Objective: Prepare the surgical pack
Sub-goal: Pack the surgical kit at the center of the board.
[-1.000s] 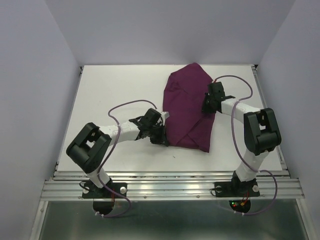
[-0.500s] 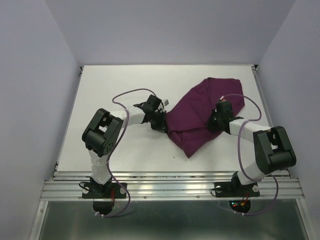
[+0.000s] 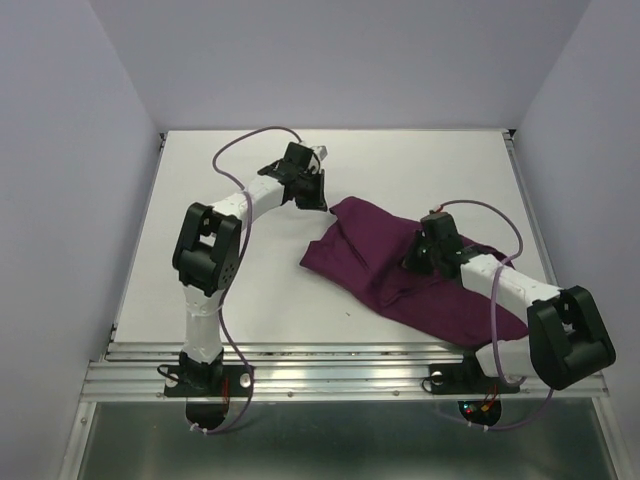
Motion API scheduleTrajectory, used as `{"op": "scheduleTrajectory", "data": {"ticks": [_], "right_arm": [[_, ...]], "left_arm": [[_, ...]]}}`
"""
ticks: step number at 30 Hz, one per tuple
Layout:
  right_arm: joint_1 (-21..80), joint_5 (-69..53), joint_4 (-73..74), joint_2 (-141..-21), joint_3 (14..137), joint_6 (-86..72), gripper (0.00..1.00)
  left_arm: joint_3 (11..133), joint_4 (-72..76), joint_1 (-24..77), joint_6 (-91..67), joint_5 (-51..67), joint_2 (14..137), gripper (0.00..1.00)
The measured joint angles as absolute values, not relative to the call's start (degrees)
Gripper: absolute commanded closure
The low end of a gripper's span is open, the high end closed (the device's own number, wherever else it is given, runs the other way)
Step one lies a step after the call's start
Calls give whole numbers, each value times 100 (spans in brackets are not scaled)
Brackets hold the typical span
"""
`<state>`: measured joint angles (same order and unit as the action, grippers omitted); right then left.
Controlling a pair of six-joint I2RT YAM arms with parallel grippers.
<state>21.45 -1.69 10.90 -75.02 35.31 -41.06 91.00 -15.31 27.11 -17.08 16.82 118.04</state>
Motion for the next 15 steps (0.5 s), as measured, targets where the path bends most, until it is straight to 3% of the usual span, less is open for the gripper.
{"op": "scheduleTrajectory", "data": {"ticks": [8, 15], "right_arm": [[2145, 307, 1306, -7876, 4491, -3898, 99], [2145, 357, 1341, -8508, 4541, -3815, 99]], "left_arm": [[7638, -1472, 2641, -1734, 1649, 10606, 100], [7046, -1345, 2641, -1785, 1717, 10597, 100]]}}
